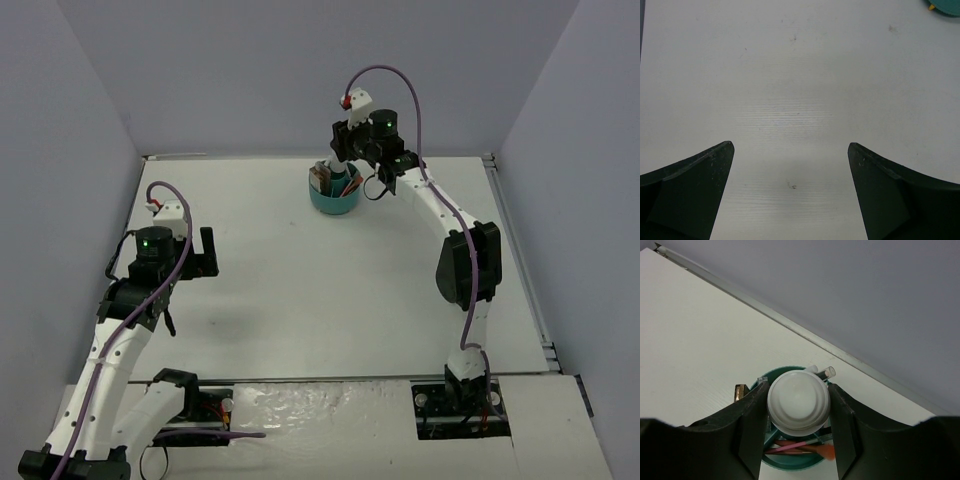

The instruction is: Organize the makeup

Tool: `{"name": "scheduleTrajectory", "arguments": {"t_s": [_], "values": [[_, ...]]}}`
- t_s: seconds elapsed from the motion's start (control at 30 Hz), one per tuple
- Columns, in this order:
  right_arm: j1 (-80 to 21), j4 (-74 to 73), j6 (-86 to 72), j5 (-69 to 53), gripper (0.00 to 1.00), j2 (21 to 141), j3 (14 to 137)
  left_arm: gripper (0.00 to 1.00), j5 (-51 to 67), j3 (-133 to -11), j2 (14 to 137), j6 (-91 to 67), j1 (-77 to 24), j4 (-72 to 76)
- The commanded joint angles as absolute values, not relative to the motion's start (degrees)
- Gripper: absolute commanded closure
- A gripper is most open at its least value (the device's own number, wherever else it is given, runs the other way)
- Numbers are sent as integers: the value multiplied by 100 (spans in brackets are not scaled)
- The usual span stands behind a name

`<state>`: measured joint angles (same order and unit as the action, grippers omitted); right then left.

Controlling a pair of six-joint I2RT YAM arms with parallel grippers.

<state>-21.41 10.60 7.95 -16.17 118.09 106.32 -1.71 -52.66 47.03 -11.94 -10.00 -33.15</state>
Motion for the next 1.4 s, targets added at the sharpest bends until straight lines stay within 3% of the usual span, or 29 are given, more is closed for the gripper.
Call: {"name": "scheduleTrajectory", "arguments": {"t_s": [0.0, 0.47, 0.6, 0.83, 1.03, 1.13, 1.37], "values": [[-2136, 1934, 725, -1859, 100, 11787, 10920, 3, -154, -5361, 4707, -1120, -967, -3050], [-2136, 1872, 712, -1835, 98, 12043, 10804, 3, -108, -5353, 4711, -1125, -967, -3050], [-2136, 1872, 666, -1776, 84, 12179, 10830, 3, -100, -5351, 4702, -1118, -967, -3048], [-2136, 1880, 616, -1767, 73, 12287, 10837, 3, -80, -5344, 4710, -1125, -967, -3041], [-2136, 1854, 624, -1775, 55, 12286, 10846, 3, -88, -5344, 4711, -1125, -967, -3041], [-2136, 1846, 623, -1767, 40, 12260, 10837, 3, -79, -5344, 4720, -1125, -958, -3033], [-2136, 1774, 606, -1819, 26, 12144, 10828, 3, -88, -5353, 4702, -1125, -949, -3041]]}}
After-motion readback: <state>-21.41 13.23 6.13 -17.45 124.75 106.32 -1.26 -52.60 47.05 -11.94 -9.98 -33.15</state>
